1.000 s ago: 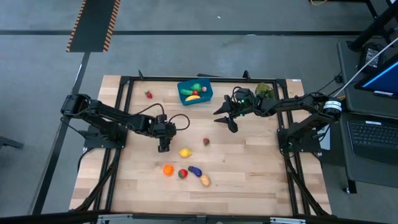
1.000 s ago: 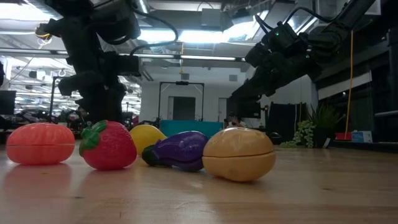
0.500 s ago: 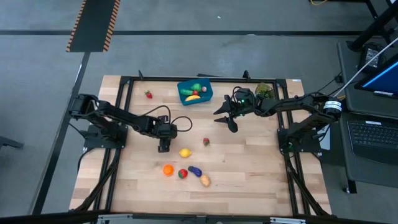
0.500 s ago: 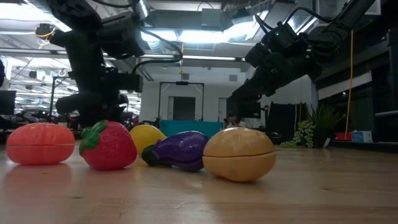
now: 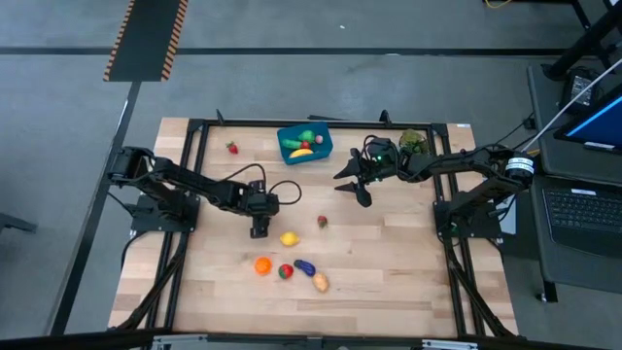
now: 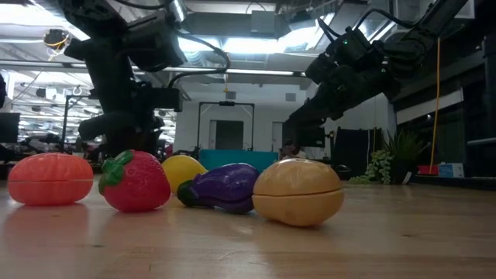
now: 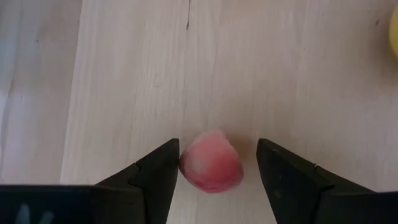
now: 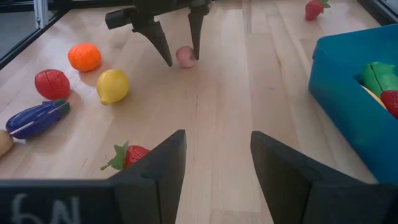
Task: Pick and placing Produce into tupperware
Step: Put the peach into the blue bin
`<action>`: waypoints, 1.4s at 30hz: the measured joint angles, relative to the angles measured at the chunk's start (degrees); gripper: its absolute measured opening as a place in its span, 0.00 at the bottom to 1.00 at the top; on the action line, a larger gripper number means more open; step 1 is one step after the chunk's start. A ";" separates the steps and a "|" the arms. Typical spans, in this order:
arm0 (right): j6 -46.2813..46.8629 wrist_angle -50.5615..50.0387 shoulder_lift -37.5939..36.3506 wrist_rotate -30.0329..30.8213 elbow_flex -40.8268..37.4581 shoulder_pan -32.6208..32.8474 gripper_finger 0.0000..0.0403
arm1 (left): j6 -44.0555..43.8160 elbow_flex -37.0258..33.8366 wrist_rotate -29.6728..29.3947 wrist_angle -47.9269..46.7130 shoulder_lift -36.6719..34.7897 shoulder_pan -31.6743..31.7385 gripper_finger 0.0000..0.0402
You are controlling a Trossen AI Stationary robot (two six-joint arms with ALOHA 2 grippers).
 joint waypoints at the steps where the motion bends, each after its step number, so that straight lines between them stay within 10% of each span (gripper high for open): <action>1: 0.02 0.00 0.00 0.02 0.00 0.00 0.45 | -0.06 -0.02 0.02 -0.23 0.00 0.17 0.52; 12: 0.02 0.00 0.00 0.02 0.00 0.01 0.45 | -0.31 -0.02 -0.02 -0.71 0.00 1.12 0.49; 23: 0.02 -0.02 0.00 0.02 0.00 0.00 0.45 | -0.17 -0.01 -0.04 -1.17 0.00 1.12 0.20; 42: 0.02 -0.04 0.00 0.02 0.00 0.00 0.45 | 1.41 1.76 -0.07 -0.45 -9.00 1.12 0.18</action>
